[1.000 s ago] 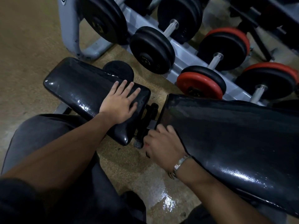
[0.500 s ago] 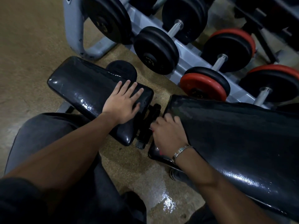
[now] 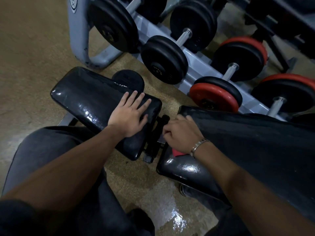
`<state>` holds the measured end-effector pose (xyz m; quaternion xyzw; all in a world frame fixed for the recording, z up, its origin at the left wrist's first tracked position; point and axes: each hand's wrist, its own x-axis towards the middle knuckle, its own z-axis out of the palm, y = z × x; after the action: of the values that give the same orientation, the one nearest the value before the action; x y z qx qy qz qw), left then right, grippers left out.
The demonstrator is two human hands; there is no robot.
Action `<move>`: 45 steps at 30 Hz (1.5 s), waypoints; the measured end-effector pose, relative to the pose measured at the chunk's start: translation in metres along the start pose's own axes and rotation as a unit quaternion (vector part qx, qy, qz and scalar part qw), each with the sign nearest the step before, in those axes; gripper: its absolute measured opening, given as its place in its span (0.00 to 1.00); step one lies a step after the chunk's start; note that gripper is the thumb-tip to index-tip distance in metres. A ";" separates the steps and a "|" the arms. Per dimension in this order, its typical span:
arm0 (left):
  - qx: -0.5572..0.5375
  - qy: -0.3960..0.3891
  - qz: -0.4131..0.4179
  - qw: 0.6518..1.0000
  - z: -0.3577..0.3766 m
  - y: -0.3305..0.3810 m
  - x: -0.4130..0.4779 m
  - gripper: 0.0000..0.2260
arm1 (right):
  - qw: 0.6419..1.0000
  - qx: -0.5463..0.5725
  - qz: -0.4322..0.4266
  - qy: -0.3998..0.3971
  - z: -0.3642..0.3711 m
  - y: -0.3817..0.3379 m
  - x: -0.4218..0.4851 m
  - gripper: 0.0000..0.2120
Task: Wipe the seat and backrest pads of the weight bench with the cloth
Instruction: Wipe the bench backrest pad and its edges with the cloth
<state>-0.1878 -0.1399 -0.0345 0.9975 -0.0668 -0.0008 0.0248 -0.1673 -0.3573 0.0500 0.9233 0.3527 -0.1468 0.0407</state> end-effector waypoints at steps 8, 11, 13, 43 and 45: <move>-0.010 0.007 -0.002 1.000 0.001 0.001 0.000 0.29 | 0.997 -0.051 0.013 0.055 0.008 0.012 0.004 0.13; -0.012 0.005 -0.002 1.000 0.000 0.000 0.001 0.29 | 0.993 -0.057 0.059 0.086 0.002 0.031 0.015 0.12; -0.012 0.004 -0.003 1.000 0.001 0.000 0.001 0.29 | 0.981 -0.075 0.145 0.109 -0.002 0.039 0.025 0.11; -0.284 0.077 0.052 0.954 -0.067 0.119 0.027 0.25 | 0.967 0.014 0.179 0.179 -0.087 0.065 -0.133 0.17; -0.327 0.092 0.092 0.936 -0.086 0.154 0.027 0.26 | 0.958 -0.001 0.201 0.205 -0.097 0.073 -0.165 0.21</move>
<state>-0.1806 -0.2914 0.0590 0.9194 -0.1522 0.0711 0.3557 -0.2118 -0.5002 0.1895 0.9854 0.1604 0.0573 -0.0033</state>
